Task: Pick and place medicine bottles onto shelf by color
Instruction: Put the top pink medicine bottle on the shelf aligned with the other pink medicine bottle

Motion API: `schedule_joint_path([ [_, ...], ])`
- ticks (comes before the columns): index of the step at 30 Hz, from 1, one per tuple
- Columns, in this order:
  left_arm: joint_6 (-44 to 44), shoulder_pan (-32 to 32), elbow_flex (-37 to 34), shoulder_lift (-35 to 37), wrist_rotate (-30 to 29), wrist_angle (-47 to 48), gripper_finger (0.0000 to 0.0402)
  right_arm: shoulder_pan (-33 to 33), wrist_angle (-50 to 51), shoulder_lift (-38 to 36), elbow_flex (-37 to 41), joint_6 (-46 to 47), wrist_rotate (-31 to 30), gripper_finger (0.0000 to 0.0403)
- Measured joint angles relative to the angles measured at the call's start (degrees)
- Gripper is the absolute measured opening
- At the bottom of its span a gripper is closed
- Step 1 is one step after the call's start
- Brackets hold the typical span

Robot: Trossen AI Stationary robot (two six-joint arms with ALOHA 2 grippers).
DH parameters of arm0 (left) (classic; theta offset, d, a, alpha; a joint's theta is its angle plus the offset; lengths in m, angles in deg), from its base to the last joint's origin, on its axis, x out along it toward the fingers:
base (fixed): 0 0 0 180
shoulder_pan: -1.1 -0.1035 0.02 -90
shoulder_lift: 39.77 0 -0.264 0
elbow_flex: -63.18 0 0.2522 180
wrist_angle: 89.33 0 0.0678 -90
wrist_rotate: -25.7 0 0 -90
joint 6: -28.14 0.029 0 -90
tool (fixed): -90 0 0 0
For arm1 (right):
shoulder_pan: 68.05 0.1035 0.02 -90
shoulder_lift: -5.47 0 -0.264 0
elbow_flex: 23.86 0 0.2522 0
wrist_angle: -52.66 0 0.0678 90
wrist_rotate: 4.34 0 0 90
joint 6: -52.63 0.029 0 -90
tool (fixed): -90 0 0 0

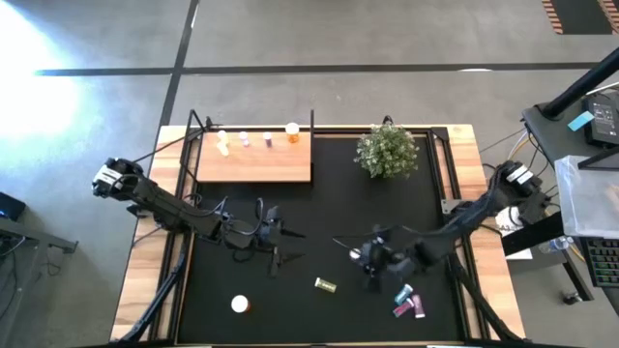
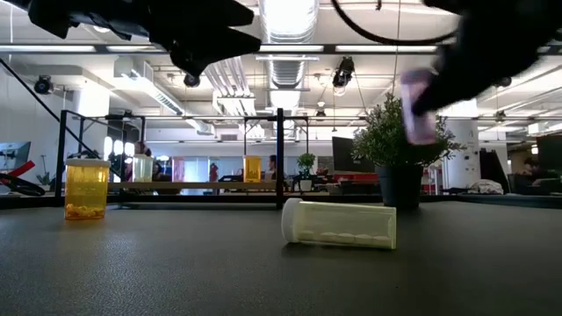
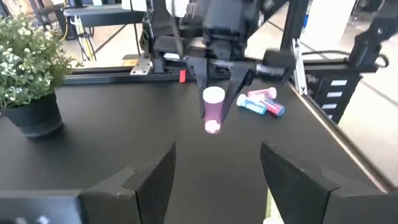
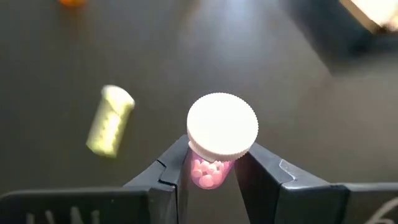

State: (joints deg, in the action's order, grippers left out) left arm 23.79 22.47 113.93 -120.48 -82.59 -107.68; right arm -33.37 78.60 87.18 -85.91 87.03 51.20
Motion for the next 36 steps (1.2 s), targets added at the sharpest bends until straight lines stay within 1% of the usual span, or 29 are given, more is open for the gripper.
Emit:
schedule_joint_path([
  [2,1.72,-0.01,0.00,-0.80,-0.06,-0.43,0.0219,-3.46,-5.04,-0.86,-0.02,-6.01,5.67,0.0100],
  [5,4.71,-0.03,0.00,-1.69,-0.38,-0.83,0.0219,-8.16,-11.41,-1.04,-0.02,-12.60,13.71,0.0100],
  [9,8.00,-0.05,0.00,-2.75,-0.87,-2.39,0.0219,-12.89,-16.93,-0.55,-0.02,-19.72,20.87,0.0100],
  [11,9.17,-0.16,0.00,-3.40,-0.91,-4.78,0.0219,-14.51,-18.52,-0.54,0.00,-23.26,21.95,0.0100],
  [14,8.51,-0.44,0.12,-3.65,-0.98,-6.60,0.0219,-16.30,-20.91,-0.54,0.00,-27.32,22.89,0.0100],
  [19,7.73,-0.82,0.96,-3.65,-1.72,-6.48,0.0219,-18.19,-23.30,-0.15,0.00,-31.76,23.57,0.0100],
  [23,7.76,-1.56,1.22,-3.65,-1.93,-6.54,0.0219,-19.35,-25.54,0.59,0.00,-34.24,27.42,0.0100],
  [29,7.87,-2.16,1.62,-3.65,-1.96,-7.16,0.0219,-20.40,-30.66,1.77,0.00,-38.56,27.52,0.0100],
  [33,10.11,-2.28,1.57,-3.62,-1.98,-10.19,0.0219,-20.42,-33.96,2.80,-0.02,-40.30,27.59,0.0100],
  [36,10.93,-2.30,1.57,-3.62,-1.97,-10.39,0.0219,-20.44,-34.15,4.03,-1.31,-40.63,27.64,0.0100],
])
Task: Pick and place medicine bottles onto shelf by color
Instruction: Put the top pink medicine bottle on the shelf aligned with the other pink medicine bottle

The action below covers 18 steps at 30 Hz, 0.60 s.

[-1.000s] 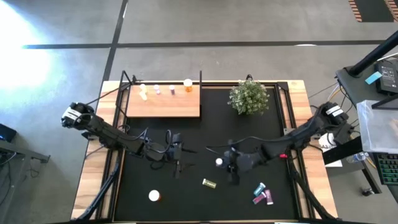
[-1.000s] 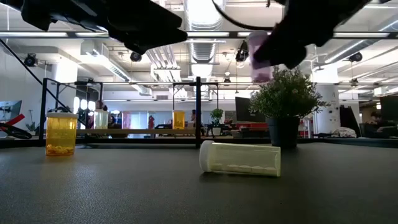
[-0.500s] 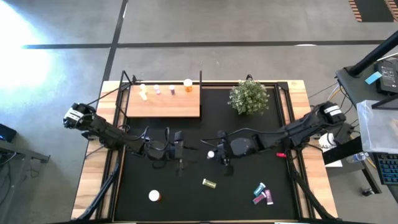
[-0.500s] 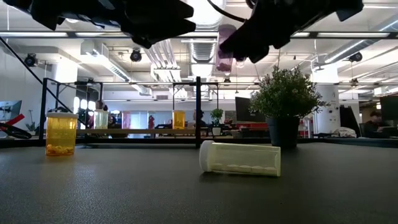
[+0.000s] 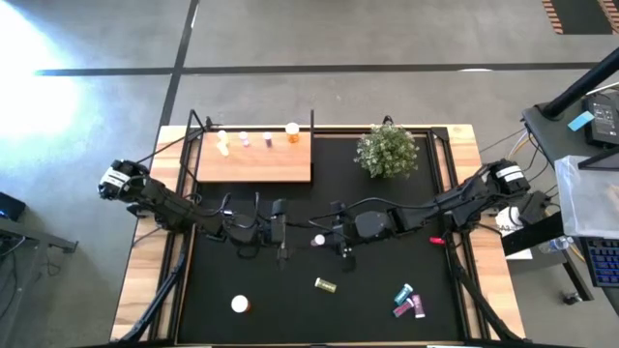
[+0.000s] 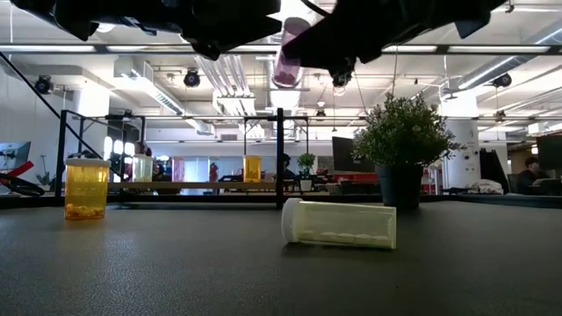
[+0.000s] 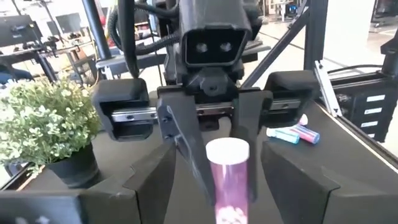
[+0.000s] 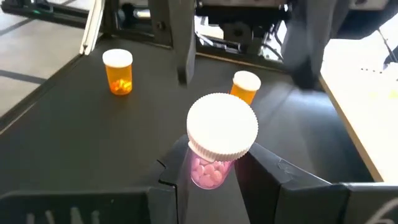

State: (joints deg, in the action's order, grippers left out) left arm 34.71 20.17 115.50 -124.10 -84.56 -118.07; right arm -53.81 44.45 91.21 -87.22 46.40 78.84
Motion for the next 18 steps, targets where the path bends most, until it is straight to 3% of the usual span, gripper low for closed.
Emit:
schedule_joint_path([
  [5,-0.05,0.02,0.00,0.02,0.07,-0.43,0.0219,-0.02,1.41,3.14,-4.76,-2.13,-0.09,0.0100],
  [18,-1.30,0.15,-0.86,0.09,0.17,1.45,0.0219,0.02,18.79,9.57,-17.47,-4.46,-3.23,0.0100],
])
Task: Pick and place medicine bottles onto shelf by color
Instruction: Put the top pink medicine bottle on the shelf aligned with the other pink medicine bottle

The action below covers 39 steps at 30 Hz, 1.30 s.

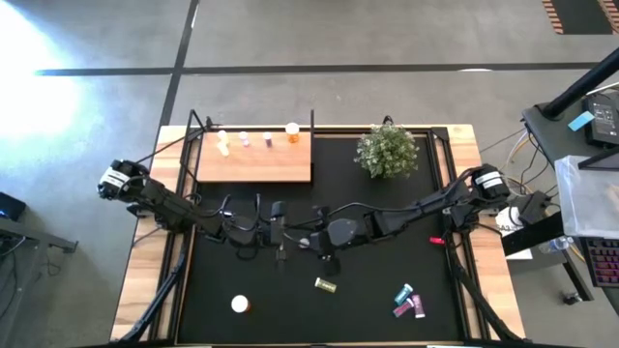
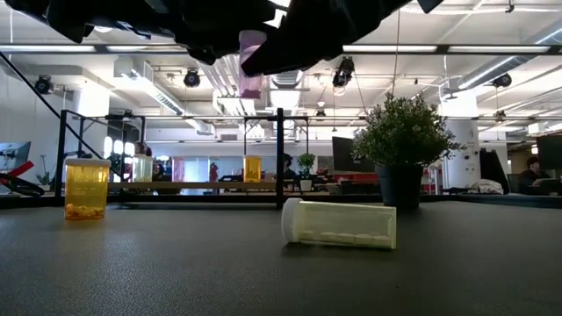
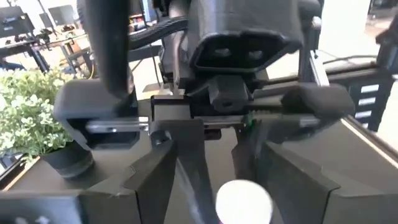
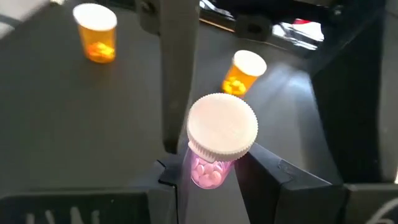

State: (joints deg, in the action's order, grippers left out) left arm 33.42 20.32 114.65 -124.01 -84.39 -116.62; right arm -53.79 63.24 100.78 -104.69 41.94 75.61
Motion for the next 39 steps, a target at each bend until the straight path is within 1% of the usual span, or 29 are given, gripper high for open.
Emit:
schedule_joint_path([
  [3,-0.44,-0.02,-0.23,0.04,-0.37,-0.49,0.0219,0.00,0.36,-0.22,-0.16,-1.09,-4.13,0.0100],
  [9,0.40,0.07,-0.01,0.02,0.03,-0.57,0.0219,-0.07,0.72,-1.53,0.40,-1.10,-5.08,0.0100],
  [11,2.26,0.02,0.22,0.14,-1.08,-0.57,0.0219,-0.07,1.47,-1.80,0.40,-0.79,-5.34,0.0100],
  [15,2.95,-0.02,0.74,0.50,-1.49,-0.96,0.0219,-0.04,2.77,-1.95,0.23,-0.69,-8.45,0.0100],
  [23,2.60,-0.02,0.29,0.30,-1.68,-0.88,0.0219,-0.01,3.44,-3.35,0.14,-1.34,-9.02,0.0100],
  [28,2.64,-0.03,0.24,0.37,-4.67,-0.44,0.0219,0.51,3.71,-4.66,0.15,-1.55,-9.09,0.0100],
  [39,2.73,-0.04,0.29,0.35,-4.92,-0.93,0.0219,0.72,4.07,-5.62,0.15,-1.76,-9.08,0.0100],
])
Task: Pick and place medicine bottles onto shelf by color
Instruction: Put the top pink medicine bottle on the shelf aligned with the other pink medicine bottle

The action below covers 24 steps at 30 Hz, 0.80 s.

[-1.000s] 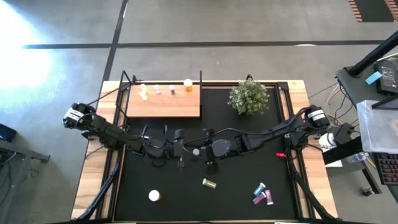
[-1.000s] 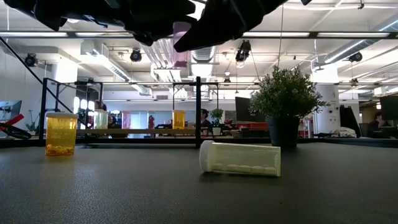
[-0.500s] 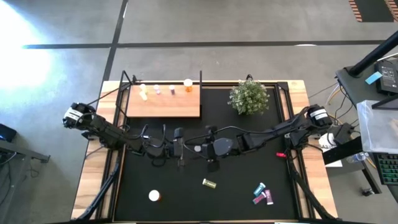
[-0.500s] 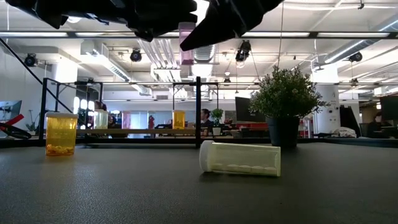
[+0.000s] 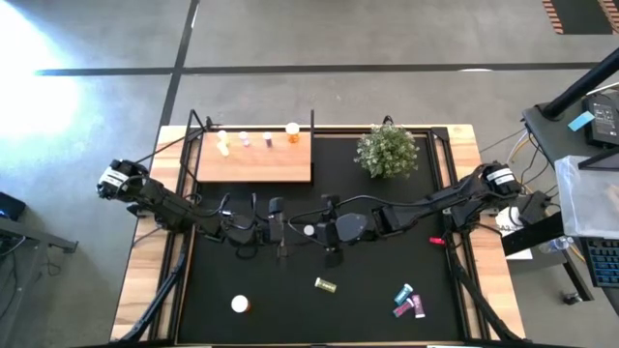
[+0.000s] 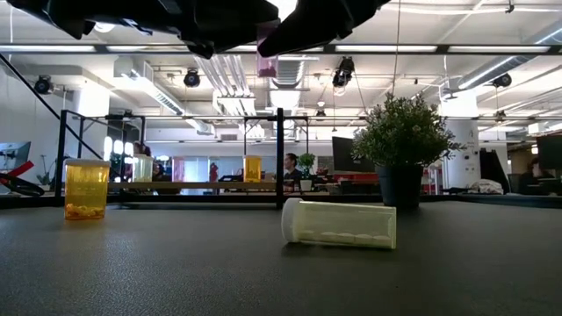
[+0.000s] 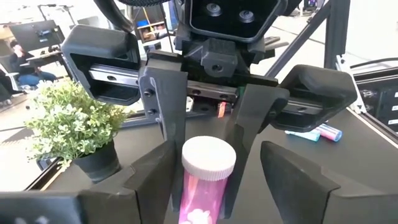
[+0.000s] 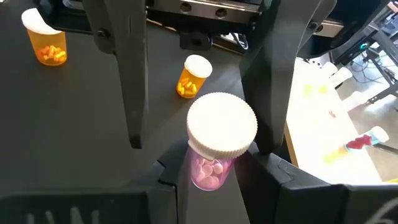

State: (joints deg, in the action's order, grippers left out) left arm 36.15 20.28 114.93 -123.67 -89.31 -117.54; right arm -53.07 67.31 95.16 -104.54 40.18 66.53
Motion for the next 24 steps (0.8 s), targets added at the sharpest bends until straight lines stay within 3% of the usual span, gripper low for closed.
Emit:
schedule_joint_path([
  [10,-0.07,-0.02,0.07,-0.02,0.00,-0.02,0.0213,0.00,0.14,0.00,0.01,0.48,0.02,0.0100],
  [24,-0.11,-0.07,0.07,-0.07,-0.11,-0.02,0.0104,0.02,0.76,0.00,-0.10,1.10,0.17,0.0100],
])
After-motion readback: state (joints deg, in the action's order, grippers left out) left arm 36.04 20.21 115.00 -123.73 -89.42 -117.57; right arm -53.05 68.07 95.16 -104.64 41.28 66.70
